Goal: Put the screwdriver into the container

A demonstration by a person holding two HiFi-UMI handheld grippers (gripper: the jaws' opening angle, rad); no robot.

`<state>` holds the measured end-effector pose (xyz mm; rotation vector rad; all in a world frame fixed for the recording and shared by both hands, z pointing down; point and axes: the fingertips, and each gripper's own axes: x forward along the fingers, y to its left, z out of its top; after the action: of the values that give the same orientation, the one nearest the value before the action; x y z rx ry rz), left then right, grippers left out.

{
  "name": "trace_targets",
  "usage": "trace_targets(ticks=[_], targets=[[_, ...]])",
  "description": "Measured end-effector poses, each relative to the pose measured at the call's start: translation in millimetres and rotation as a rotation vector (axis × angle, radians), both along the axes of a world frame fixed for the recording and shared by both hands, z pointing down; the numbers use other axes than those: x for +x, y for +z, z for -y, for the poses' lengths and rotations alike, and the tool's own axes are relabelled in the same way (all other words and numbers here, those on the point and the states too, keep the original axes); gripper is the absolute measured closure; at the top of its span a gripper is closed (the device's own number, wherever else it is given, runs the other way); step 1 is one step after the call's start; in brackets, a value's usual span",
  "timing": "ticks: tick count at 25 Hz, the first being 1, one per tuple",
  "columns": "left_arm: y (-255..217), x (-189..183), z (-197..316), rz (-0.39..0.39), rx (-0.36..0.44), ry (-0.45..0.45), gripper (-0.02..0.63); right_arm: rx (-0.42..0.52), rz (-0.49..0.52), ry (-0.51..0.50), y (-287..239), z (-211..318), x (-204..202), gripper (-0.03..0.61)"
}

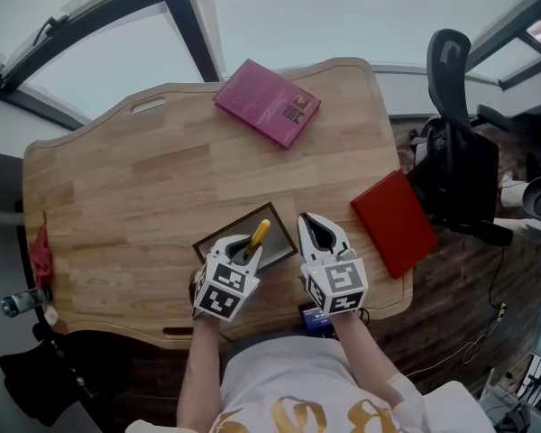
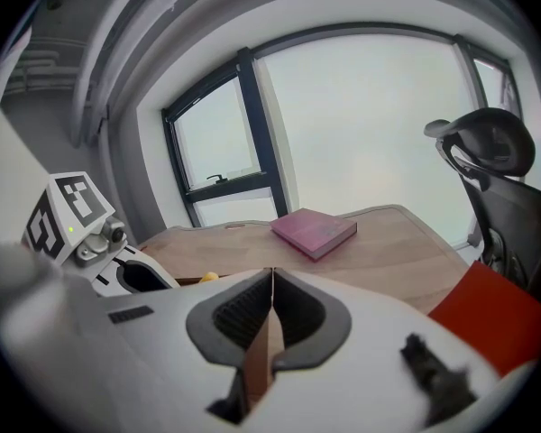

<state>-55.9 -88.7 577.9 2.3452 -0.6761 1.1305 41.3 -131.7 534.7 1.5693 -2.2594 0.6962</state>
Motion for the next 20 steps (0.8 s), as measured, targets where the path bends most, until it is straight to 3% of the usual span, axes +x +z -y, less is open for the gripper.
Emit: trace_targets(ticks=[7,20], targets=[[16.1,-2.2,4.0,0.071,-0.057,0.013,0.534,-0.019,0.0,0.002,10.1,7.5,8.2,0.546],[39.2,1.5,0.9,0.124,-0.174,0.023,0.534,-0.065,0.011,-0.019,30.1,17.2,10.2,0.546]])
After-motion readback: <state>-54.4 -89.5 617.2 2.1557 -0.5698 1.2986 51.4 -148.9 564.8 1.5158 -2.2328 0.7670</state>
